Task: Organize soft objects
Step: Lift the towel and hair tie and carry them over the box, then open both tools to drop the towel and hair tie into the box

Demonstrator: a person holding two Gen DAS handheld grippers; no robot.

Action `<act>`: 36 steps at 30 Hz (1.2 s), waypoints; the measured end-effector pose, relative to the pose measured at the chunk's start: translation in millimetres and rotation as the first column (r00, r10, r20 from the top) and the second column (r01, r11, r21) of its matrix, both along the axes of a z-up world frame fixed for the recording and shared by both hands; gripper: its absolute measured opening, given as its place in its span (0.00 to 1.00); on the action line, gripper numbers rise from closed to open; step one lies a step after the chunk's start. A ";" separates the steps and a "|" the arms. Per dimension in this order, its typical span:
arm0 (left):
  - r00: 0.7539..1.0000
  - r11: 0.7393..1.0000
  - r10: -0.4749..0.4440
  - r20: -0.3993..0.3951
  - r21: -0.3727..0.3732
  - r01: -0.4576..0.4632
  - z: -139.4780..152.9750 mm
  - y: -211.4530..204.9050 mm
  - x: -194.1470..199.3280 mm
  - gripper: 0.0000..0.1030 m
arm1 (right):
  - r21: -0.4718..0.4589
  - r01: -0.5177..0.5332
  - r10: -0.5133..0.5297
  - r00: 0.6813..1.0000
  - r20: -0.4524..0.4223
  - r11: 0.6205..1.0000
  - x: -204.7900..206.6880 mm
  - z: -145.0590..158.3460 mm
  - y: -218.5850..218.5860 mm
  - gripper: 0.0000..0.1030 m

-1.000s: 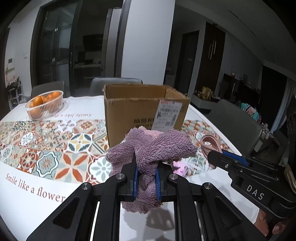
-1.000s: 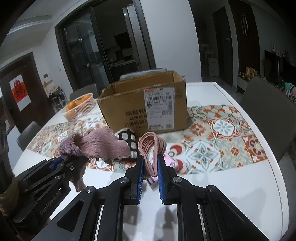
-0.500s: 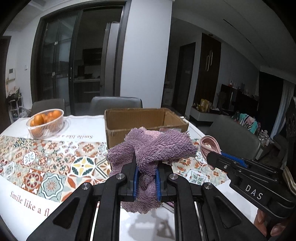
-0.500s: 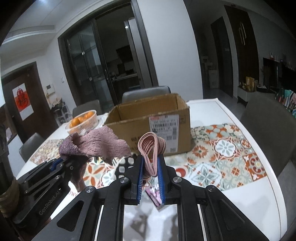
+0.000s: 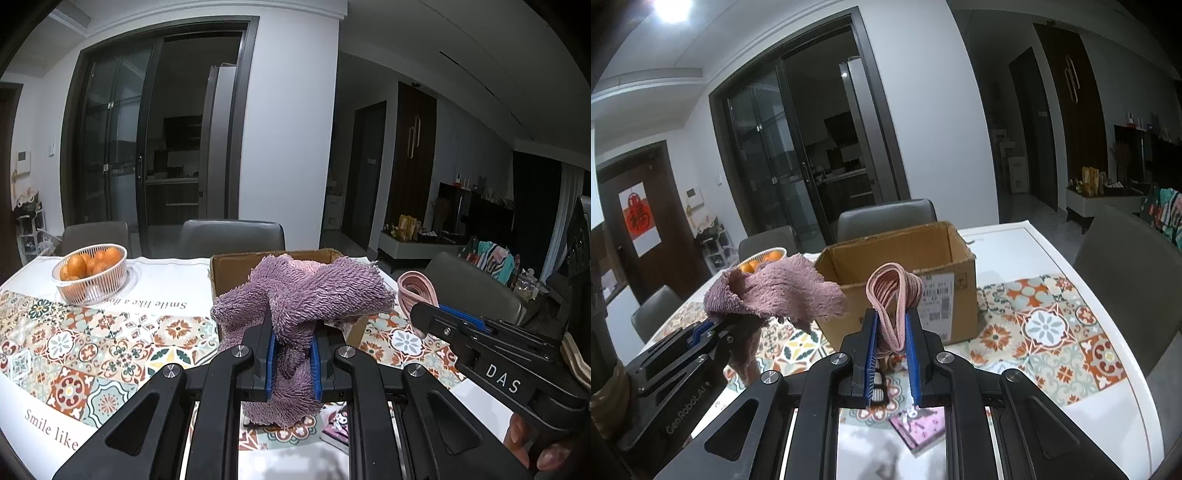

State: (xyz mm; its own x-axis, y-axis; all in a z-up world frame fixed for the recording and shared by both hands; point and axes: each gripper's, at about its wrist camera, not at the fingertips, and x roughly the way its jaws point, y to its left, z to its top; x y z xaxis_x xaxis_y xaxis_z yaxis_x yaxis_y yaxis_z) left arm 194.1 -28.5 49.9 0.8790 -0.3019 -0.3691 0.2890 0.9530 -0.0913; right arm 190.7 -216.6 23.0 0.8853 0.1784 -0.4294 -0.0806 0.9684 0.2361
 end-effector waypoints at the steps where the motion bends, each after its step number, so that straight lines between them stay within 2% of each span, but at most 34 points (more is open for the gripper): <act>1: 1.000 1.000 0.001 0.003 -0.001 -0.001 1.1 0.2 1.5 0.15 | 0.000 0.000 0.000 1.000 0.005 1.000 1.5 0.8 -0.2 0.16; 18: 0.996 1.000 0.002 0.090 0.028 -0.004 16.9 0.6 26.6 0.15 | 0.001 -0.003 0.003 0.998 0.066 1.000 34.7 16.1 -0.7 0.16; 36: 0.993 1.000 0.002 0.119 0.021 -0.004 16.7 -3.3 69.0 0.15 | -0.013 0.001 0.001 0.993 0.115 1.000 71.3 24.2 1.2 0.16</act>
